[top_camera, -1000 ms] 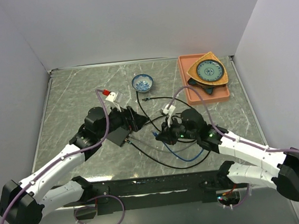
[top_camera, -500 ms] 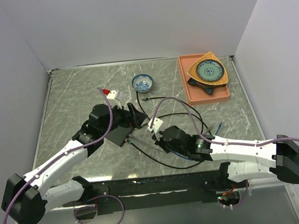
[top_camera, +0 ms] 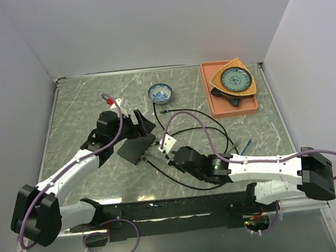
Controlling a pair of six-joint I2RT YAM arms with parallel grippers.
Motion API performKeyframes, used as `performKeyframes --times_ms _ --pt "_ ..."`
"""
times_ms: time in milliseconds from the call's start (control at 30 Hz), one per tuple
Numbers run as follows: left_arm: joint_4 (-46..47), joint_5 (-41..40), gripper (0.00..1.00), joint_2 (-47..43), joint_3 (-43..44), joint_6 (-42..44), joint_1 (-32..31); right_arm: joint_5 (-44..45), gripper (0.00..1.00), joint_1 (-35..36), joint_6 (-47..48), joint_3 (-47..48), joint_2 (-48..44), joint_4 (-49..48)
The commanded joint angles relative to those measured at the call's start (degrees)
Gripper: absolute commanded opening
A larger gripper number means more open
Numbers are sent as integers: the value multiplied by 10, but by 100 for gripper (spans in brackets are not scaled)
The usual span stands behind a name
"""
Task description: Insert the plug into the switch port
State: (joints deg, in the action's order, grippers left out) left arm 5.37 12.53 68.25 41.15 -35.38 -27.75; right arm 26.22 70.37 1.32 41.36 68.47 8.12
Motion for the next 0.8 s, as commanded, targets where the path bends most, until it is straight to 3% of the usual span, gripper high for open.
performKeyframes --times_ms 0,433,767 --pt "5 21 99 6 -10 -7 39 6 0 0 -9 41 19 -24" --pt "-22 -62 98 54 -23 8 84 -129 0 -77 -39 100 118 -9" --pt "-18 -61 96 102 -32 7 127 -187 0 -130 -34 165 228 18"
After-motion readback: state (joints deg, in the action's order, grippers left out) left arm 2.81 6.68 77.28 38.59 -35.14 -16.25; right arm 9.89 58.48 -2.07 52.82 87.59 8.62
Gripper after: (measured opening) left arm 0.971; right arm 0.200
